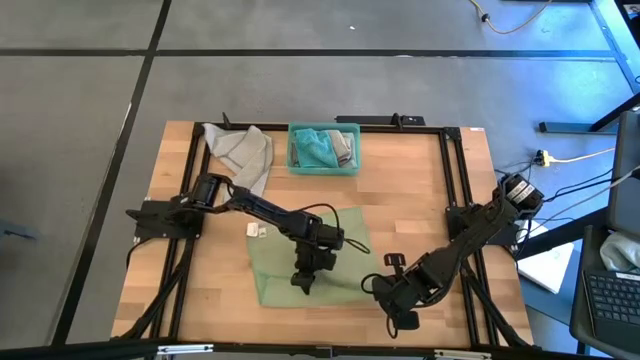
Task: Fold microfiber towels
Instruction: Fold the green towel
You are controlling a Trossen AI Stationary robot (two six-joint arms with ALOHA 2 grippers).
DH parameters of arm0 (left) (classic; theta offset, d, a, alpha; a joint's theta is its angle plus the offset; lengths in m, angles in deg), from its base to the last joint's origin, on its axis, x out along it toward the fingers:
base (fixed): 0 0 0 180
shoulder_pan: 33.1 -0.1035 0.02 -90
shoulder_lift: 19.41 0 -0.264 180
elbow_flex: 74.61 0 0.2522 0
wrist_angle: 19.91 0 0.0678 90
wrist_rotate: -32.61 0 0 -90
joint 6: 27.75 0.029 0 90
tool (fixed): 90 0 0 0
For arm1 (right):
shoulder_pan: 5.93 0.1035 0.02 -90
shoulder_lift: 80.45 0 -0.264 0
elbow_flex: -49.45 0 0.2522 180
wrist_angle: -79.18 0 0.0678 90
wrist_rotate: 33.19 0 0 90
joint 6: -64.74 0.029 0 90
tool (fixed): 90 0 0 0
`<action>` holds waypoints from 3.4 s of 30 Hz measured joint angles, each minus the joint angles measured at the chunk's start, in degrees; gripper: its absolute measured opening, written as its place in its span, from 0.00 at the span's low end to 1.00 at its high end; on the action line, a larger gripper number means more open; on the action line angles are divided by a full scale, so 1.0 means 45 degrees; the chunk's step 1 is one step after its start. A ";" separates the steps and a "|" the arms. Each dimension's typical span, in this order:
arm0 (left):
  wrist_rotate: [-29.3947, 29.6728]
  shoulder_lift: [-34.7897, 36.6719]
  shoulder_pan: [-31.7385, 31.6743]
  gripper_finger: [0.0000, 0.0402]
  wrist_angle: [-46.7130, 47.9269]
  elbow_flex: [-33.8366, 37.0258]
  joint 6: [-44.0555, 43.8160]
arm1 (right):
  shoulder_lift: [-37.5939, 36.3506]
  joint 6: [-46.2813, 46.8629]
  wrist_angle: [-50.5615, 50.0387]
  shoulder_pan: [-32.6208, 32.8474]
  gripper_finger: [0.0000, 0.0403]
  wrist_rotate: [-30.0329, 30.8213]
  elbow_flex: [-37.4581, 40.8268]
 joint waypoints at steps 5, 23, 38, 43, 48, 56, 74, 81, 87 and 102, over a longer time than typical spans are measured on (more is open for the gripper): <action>0.0010 0.0398 0.0005 0.34 0.1674 -0.0005 0.1019 | 0.0000 -0.0217 0.0123 -0.0058 0.02 0.0182 0.0042; 0.0643 0.1011 0.0618 0.34 0.4946 -0.0015 0.2366 | 0.0010 -0.1138 0.1236 -0.0888 0.01 0.0185 0.0593; 0.1078 0.1518 0.1417 0.32 0.5498 0.2046 0.2344 | 0.0010 -0.1247 0.1256 -0.0971 0.03 0.0189 0.0593; 0.1784 0.2803 0.1034 0.29 0.5424 0.2340 0.1843 | 0.0010 -0.1510 0.1274 -0.0971 0.03 0.0189 0.0593; 0.2463 0.3913 0.0899 0.29 0.5199 0.3039 0.0951 | 0.0010 -0.1531 0.1305 -0.0971 0.01 0.0228 0.0593; 0.2520 0.5943 0.1673 0.29 0.2368 0.5618 -0.1501 | 0.0010 -0.1471 0.1327 -0.0970 0.03 0.0291 0.0593; 0.7948 0.7509 0.4036 0.43 -0.1551 0.7305 -0.5570 | 0.0000 -0.1530 0.1402 -0.0967 0.03 0.0332 0.0593; 0.8914 0.7046 0.4009 0.46 -0.3686 0.7300 -0.5575 | 0.0000 -0.1575 0.1438 -0.1001 0.02 0.0714 0.0593; 0.8874 0.6118 0.3444 0.46 -0.6131 0.7291 -0.5587 | 0.0000 -0.1579 0.1540 -0.1005 0.04 0.1098 0.0597; 0.8062 0.3965 0.2409 0.46 -0.9587 0.6762 -0.5563 | -0.0048 -0.1483 0.1524 -0.0999 0.02 0.1470 0.0593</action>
